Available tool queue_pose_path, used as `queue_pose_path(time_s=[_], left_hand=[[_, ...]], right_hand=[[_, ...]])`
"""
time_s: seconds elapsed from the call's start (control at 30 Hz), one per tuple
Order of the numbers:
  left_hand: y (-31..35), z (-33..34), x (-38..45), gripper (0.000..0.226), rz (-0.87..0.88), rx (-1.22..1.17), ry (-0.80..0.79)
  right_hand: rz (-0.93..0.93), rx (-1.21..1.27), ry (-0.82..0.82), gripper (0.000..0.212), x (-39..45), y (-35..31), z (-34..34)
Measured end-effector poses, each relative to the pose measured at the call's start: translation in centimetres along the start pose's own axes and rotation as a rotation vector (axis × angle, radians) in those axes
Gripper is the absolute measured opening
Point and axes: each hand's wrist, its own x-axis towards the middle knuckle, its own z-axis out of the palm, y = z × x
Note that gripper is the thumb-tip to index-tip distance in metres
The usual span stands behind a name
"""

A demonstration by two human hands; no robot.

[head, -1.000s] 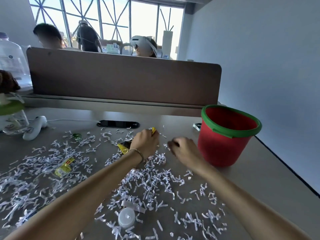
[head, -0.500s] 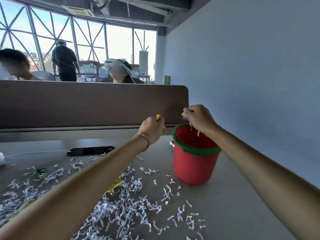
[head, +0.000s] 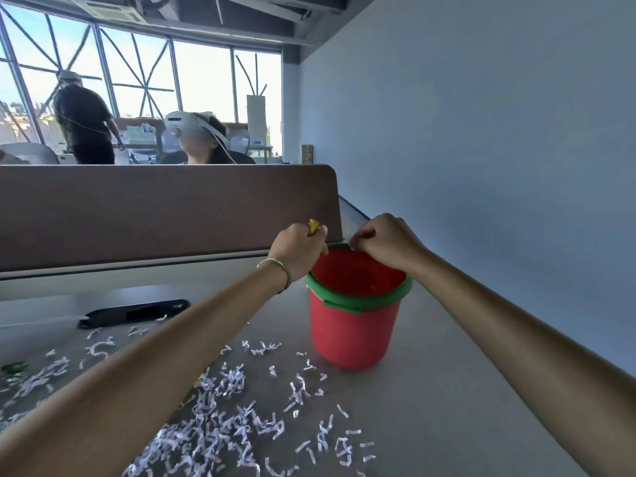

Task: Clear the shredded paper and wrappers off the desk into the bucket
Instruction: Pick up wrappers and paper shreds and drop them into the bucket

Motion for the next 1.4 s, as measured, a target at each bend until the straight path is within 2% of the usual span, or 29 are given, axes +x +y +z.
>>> queue_pose_path(time_s=[0.1,0.27,0.3,0.43,0.53,0.6,0.7,0.87,0.97,1.03,1.17,1.23,1.3,1.4], left_hand=[[0.7,1.0,0.6,0.040,0.084,0.136,-0.042],[1.9,2.0,0.5,0.016,0.212,0.524,-0.110],[2.1,2.2,0.5,0.017,0.228,0.570,-0.141],[2.7,2.6,0.4,0.057,0.262,0.595,-0.315],[3.0,2.5,-0.2,0.060,0.283,0.601,-0.378],[3.3,1.9,-1.0,0.057,0.313,0.576,-0.358],[2.9,0.5,-3.0,0.045,0.347,0.506,-0.238],[0.5,-1.8,-8.8,0.025,0.356,0.425,-0.043],[-2.5,-2.2,-13.1,0.022,0.297,0.445,-0.054],[-5.0,-1.9,-15.8,0.031,0.216,0.491,-0.128],[-9.4,-0.7,-21.6,0.088,0.007,0.669,-0.419],[-11.0,0.2,-24.3,0.107,-0.027,0.740,-0.492],[-11.9,0.9,-26.2,0.107,0.022,0.789,-0.428],[-12.3,1.5,-27.3,0.080,0.149,0.790,-0.229]], right_hand=[[-0.011,0.019,0.022,0.016,-0.9,0.4,-0.7],[-0.036,-0.012,0.058,0.018,-2.2,1.2,-1.4],[-0.035,-0.016,0.062,0.019,-2.4,1.5,-1.5],[-0.037,-0.025,0.070,0.020,-3.1,2.0,-1.7],[-0.049,-0.018,0.082,0.021,-4.0,1.8,-1.6],[-0.072,-0.026,0.102,0.022,-5.0,1.2,-1.4],[-0.126,-0.039,0.165,0.025,-6.8,0.1,-0.9],[-0.336,0.020,0.270,0.020,-11.6,-2.3,2.1],[-0.384,0.062,0.205,0.023,-15.1,-2.7,4.8],[-0.364,0.033,0.126,0.025,-17.8,-2.2,6.5],[-0.309,-0.022,0.001,0.025,-22.7,-0.4,9.4],[-0.270,-0.046,-0.047,0.028,-24.6,0.6,10.4],[-0.204,-0.110,-0.173,0.046,-26.3,1.3,11.3],[-0.124,-0.233,-0.375,0.071,-28.1,1.8,12.3]])
